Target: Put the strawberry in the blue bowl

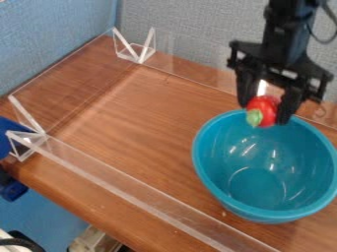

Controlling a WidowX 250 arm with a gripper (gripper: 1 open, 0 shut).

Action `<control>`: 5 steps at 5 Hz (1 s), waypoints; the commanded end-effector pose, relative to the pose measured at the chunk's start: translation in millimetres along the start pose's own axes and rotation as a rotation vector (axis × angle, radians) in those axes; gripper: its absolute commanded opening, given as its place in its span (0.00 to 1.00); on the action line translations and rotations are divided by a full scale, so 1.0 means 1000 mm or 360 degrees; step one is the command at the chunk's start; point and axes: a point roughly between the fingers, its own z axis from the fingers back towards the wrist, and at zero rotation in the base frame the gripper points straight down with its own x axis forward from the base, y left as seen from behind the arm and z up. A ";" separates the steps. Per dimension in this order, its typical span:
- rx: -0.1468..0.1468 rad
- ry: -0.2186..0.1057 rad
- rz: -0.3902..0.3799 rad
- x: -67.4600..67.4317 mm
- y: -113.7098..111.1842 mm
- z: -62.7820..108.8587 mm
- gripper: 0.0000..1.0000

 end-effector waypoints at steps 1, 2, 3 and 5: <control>-0.0025 -0.0087 -0.0004 -0.005 -0.004 0.009 0.00; -0.0025 -0.0053 -0.0012 -0.009 -0.006 -0.007 0.00; -0.0021 -0.0019 -0.0025 -0.010 -0.007 -0.023 0.00; -0.0013 0.0011 -0.0040 -0.009 -0.008 -0.047 0.00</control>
